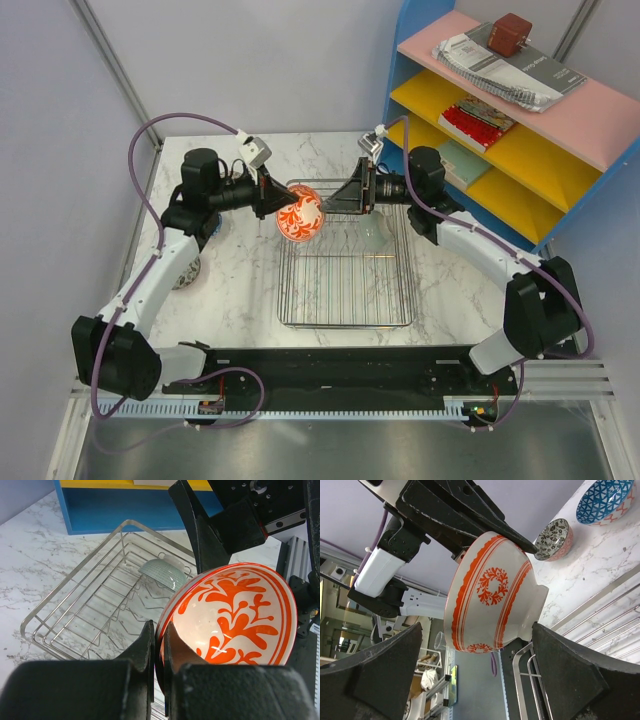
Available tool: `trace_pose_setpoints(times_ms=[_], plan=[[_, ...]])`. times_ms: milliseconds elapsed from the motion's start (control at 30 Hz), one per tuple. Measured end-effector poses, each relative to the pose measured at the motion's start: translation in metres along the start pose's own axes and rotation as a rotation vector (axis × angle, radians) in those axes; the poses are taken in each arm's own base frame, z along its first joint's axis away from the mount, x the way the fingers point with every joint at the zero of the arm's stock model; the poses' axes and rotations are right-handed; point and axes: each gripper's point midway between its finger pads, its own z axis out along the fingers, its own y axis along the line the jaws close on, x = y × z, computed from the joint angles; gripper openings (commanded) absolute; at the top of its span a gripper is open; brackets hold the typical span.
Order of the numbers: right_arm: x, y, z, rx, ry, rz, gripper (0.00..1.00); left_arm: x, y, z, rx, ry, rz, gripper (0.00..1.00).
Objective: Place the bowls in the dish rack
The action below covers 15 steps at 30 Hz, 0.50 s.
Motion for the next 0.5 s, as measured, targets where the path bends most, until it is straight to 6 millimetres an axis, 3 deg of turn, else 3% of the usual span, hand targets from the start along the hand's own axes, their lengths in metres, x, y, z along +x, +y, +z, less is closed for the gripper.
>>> trace_pose_setpoints(times_ms=[267, 500], plan=[[0.001, -0.013, 0.005, 0.023, -0.006, 0.010, 0.98, 0.005, 0.006, 0.000, -0.033, 0.013, -0.011, 0.02], [0.024, -0.032, 0.016, 0.081, 0.062, 0.043, 0.98, 0.007, 0.004, 0.003, -0.033, 0.018, -0.002, 0.02]])
